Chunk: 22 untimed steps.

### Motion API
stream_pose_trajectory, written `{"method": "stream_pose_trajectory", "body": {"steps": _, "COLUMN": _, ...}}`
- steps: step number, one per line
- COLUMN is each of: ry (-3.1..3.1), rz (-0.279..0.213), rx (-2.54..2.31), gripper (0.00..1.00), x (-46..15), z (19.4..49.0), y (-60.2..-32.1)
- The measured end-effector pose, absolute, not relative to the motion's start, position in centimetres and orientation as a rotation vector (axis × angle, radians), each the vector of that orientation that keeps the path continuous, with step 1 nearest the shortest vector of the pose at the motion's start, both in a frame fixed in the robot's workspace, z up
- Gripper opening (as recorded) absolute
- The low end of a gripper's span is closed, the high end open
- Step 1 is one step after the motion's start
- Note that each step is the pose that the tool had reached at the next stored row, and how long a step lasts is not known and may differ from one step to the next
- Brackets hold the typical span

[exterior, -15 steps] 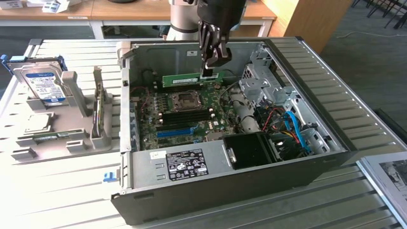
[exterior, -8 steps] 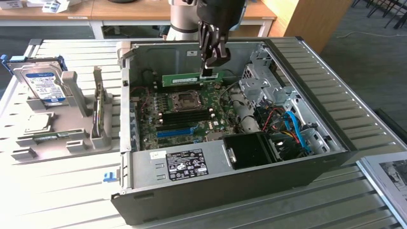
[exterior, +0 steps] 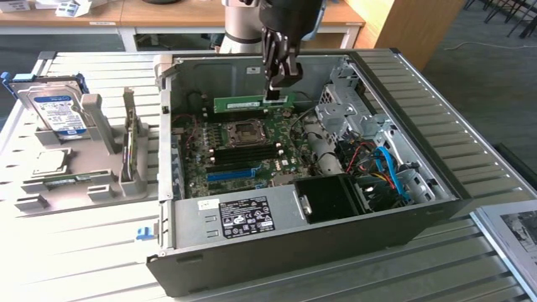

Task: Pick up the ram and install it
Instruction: 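Pick up the ram and move it above insertion slot, then insert the ram into the slot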

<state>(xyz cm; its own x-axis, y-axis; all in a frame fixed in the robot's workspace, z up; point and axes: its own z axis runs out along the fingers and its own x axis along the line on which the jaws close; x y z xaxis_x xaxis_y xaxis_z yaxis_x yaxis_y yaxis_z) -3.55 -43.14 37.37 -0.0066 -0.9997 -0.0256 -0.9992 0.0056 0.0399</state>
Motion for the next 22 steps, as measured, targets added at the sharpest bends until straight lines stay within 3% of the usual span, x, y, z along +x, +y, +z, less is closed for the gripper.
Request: {"method": "stream_pose_trajectory", "body": {"steps": 22, "ry": -2.242, "rz": -0.073, "rx": 2.185, "gripper": 0.12, "x": -3.5, "z": 37.0, "y": -42.0}}
